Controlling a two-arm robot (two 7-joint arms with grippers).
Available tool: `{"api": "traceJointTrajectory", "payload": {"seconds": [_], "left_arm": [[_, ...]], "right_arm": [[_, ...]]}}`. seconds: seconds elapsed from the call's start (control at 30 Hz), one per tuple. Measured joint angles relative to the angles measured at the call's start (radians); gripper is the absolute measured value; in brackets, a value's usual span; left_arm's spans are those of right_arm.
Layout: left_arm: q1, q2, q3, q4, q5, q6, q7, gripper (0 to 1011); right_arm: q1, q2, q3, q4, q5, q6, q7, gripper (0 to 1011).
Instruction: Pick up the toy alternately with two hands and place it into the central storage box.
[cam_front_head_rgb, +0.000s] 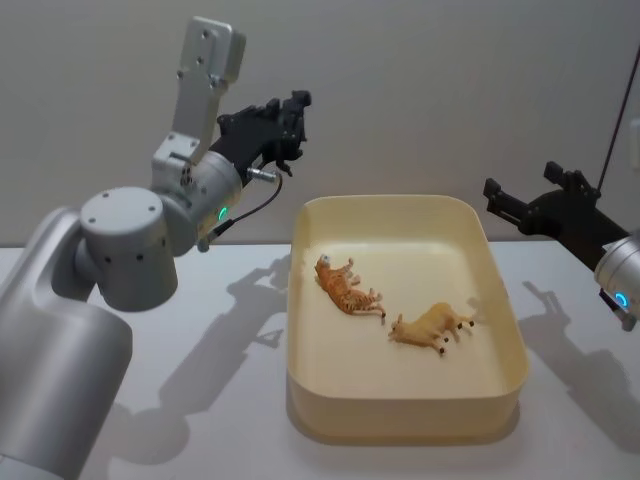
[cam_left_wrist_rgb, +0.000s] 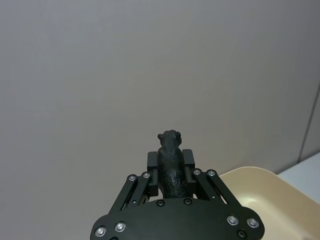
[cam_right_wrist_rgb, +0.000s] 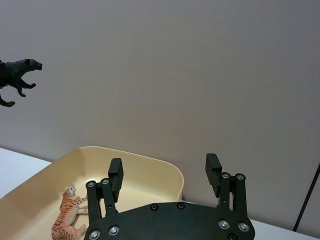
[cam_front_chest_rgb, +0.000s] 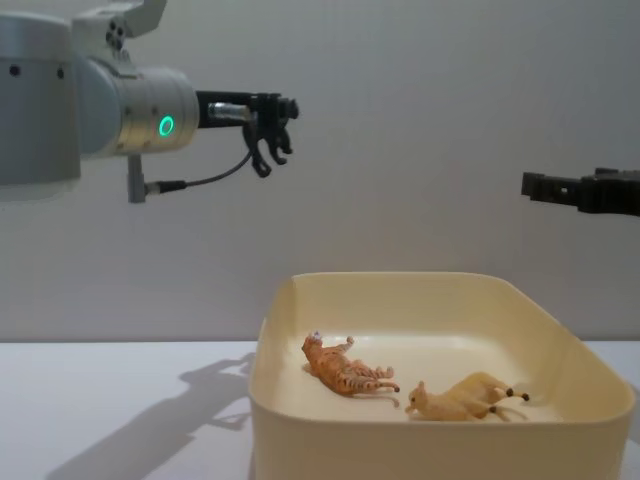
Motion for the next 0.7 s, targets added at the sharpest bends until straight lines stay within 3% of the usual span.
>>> {"api": "traceJointTrajectory", "payload": {"seconds": [0.43, 0.7], "left_arm": [[-0.056, 0.016, -0.018, 0.009, -0.022, 0.133, -0.222, 263], [-0.097, 0.033, -0.021, 0.03, 0.006, 0.225, -0.396, 263]], "right_arm": [[0.0, 0.0, 0.0, 0.0, 0.0, 0.0, 0.0, 1001], [0.0, 0.0, 0.0, 0.0, 0.0, 0.0, 0.0, 1001]]}}
